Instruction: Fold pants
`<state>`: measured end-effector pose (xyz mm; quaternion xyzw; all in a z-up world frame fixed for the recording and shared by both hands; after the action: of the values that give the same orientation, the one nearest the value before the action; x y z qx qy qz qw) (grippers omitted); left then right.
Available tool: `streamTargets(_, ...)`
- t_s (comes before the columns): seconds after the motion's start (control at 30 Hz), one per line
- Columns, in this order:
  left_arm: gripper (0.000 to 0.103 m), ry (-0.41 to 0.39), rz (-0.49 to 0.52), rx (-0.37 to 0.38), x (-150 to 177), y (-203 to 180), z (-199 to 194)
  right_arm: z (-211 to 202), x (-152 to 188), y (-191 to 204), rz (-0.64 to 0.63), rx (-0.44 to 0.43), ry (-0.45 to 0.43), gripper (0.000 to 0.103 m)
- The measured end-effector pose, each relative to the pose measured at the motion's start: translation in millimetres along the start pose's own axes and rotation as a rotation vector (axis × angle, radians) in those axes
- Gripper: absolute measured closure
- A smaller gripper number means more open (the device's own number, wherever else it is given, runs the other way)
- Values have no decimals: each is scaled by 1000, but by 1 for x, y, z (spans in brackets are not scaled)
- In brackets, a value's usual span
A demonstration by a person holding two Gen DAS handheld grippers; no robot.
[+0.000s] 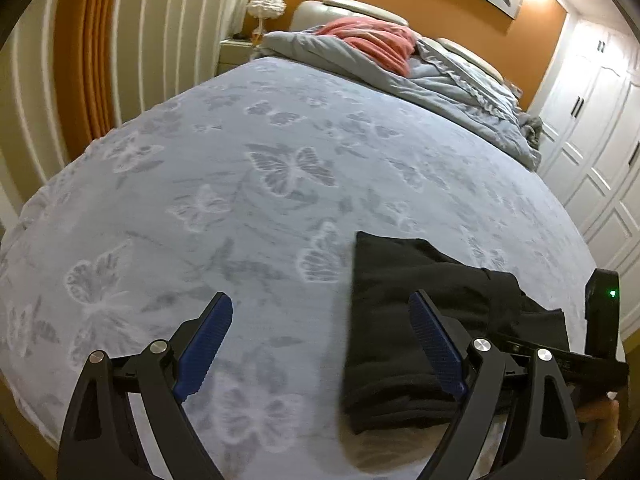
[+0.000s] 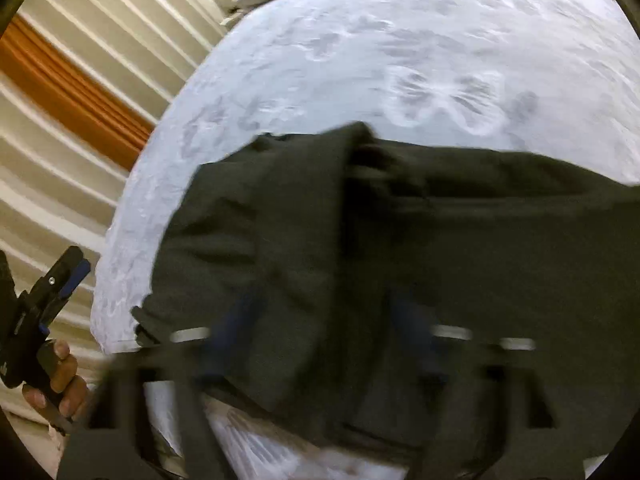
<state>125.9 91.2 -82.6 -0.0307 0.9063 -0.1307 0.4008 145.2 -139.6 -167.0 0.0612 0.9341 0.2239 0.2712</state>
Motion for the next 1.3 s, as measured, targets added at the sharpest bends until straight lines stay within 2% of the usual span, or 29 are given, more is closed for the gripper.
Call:
streamTargets(0.03, 16, 5, -10, -5, 1, 6, -1, 2, -3, 3, -8, 8, -10, 80)
streamTargets(0.1, 16, 12, -30, -11, 0, 15, -1, -6, -10, 16, -35, -6, -34, 87)
streamTargets(0.13, 16, 16, -49, -17, 1, 23, -2, -17, -18, 26, -43, -47, -51, 91)
streamTargets(0.17, 16, 18, -67, -18, 0, 28, -3, -43, -30, 42, -52, -124, -95, 91)
streamTargets(0.23, 16, 13, -98, -7, -2, 34, -7, -88, -46, 57, -98, -184, -178, 91)
streamTargets(0.27, 16, 11, -115, 3, -3, 34, -9, -119, -54, 56, -138, -159, -240, 91)
streamTargets(0.33, 16, 15, -129, 21, -5, 30, -7, -143, -56, 31, -175, -74, -263, 91)
streamTargets(0.37, 16, 22, -129, 30, -5, 24, -4, -144, -52, 7, -176, -4, -234, 90)
streamTargets(0.4, 16, 29, -116, 29, -4, 17, -1, -134, -40, -35, -130, 95, -169, 89)
streamTargets(0.5, 16, 54, -53, 18, 4, -11, 10, -97, 7, -142, 85, 351, 39, 87)
streamTargets(0.57, 16, 79, -19, 43, 10, -33, 18, -102, 5, -138, 90, 265, -8, 83)
streamTargets(0.63, 16, 102, 25, 81, 19, -62, 23, -114, 0, -131, 55, 221, -68, 81)
streamTargets(0.67, 16, 104, 41, 87, 22, -71, 25, -115, 1, -131, 61, 214, -75, 80)
streamTargets(0.73, 16, 112, 82, 100, 29, -93, 31, -111, 12, -142, 119, 185, -35, 76)
streamTargets(0.83, 16, 148, 116, 145, 44, -121, 38, -99, 17, -150, 210, 112, 1, 51)
streamTargets(0.87, 16, 161, 125, 162, 49, -127, 39, -92, 16, -147, 213, 91, -2, 49)
streamTargets(0.9, 16, 175, 134, 176, 54, -133, 41, -92, 15, -145, 187, 95, -4, 50)
streamTargets(0.97, 16, 205, 152, 201, 65, -143, 42, -94, 13, -138, 107, 133, -11, 82)
streamTargets(1.03, 16, 221, 162, 210, 72, -146, 43, -124, 0, -121, 55, 86, -77, 88)
streamTargets(1.07, 16, 222, 161, 212, 73, -146, 42, -136, -5, -114, 27, 69, -109, 88)
streamTargets(1.1, 16, 224, 155, 213, 72, -145, 42, -148, -8, -113, -15, 94, -132, 87)
streamTargets(1.17, 16, 238, 122, 220, 72, -141, 46, -137, 1, -134, -74, 231, -77, 73)
streamTargets(1.2, 16, 253, 103, 220, 73, -138, 49, -121, 14, -159, -59, 354, 15, 72)
streamTargets(1.23, 16, 275, 74, 221, 74, -135, 53, -120, 15, -163, -24, 347, 9, 70)
streamTargets(1.3, 16, 317, -1, 230, 75, -127, 60, -131, 6, -160, 72, 271, -60, 66)
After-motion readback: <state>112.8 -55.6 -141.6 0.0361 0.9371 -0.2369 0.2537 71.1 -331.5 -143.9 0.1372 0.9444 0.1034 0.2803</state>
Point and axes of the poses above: each gripper's, at about its wrist camera, not at the fingertips, and z roughly the way its jaws point, y to its left, x to its underside, the point moved 10 cm from there along z, roughly the way its jaws point, and after that the axes turned 6 degrees about -y, right-handed, at the moved point
